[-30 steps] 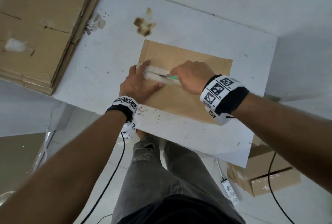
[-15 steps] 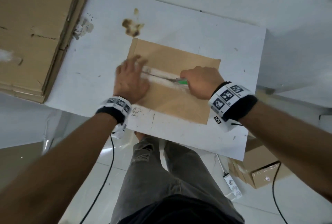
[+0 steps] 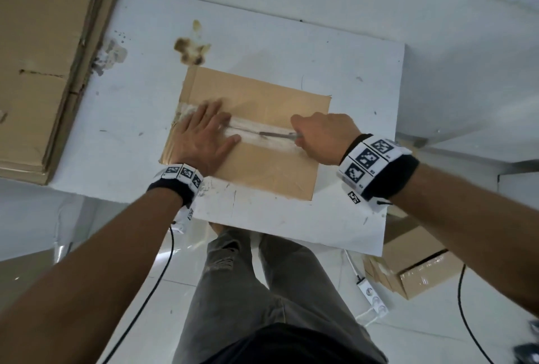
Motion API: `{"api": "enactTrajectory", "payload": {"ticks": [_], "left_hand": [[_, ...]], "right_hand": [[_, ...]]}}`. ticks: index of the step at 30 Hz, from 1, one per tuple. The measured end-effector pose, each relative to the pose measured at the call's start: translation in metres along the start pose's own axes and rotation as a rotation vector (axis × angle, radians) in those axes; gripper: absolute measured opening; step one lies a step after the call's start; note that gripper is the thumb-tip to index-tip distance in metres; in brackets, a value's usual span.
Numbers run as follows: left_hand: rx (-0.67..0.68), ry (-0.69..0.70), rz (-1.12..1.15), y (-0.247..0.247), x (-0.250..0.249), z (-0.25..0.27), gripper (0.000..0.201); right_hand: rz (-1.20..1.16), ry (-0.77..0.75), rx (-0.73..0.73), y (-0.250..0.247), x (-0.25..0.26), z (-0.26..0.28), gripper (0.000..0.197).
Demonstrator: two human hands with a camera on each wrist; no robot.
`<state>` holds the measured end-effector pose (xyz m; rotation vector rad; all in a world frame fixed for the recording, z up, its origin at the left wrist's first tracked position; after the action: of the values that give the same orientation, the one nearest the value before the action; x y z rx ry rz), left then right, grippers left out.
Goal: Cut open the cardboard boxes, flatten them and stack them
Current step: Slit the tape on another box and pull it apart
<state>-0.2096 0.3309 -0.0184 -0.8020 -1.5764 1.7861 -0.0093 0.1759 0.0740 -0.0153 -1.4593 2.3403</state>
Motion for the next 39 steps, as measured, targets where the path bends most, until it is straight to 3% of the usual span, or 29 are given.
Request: {"api": "enactTrajectory", "payload": {"ticks": [4, 8, 12, 16, 27, 33, 37, 39], "left_hand": [[-0.010, -0.049, 0.003, -0.011, -0.022, -0.002, 0.051], [-0.022, 0.129, 0.122, -0.011, -0.070, 0.014, 0.054], [-0.029, 0.098, 0.118, 0.000, -0.063, 0.015, 0.064], [-0.028, 0.092, 0.093, -0.004, -0.068, 0.012, 0.073], [-0.064, 0.100, 0.103, -0.003, -0.060, 0.010, 0.068], [-0.040, 0.094, 0.070, -0.007, -0.033, 0.000, 0.070], [-0.067, -0.010, 0.122, -0.014, -0.065, -0.006, 0.071], [-0.065, 0.100, 0.161, -0.008, -0.089, -0.002, 0.065]], "right_hand": [[-0.105, 0.038, -0.007, 0.018, 0.003, 0.000, 0.012], [-0.173, 0.000, -0.041, 0.020, 0.008, 0.002, 0.017], [-0.072, 0.069, 0.008, -0.003, -0.026, 0.014, 0.006], [-0.090, 0.066, 0.054, 0.004, -0.021, 0.013, 0.009], [-0.142, 0.034, 0.014, 0.007, -0.012, 0.007, 0.026], [-0.114, 0.106, -0.013, 0.002, -0.034, 0.018, 0.017], [-0.158, 0.078, -0.068, 0.017, -0.023, 0.013, 0.022], [-0.183, 0.099, -0.059, 0.012, -0.033, 0.018, 0.021]]}}
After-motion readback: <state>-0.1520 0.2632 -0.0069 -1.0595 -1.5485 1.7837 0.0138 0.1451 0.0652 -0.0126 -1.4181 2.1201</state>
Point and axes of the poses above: each hand's wrist, its own z-axis away from the middle knuckle, its own y-axis out of the palm, x = y × z, the point moved 4 cm from there along -z, towards the middle knuckle, and after that the axes turned 9 degrees about -z, right-handed, at the moved point
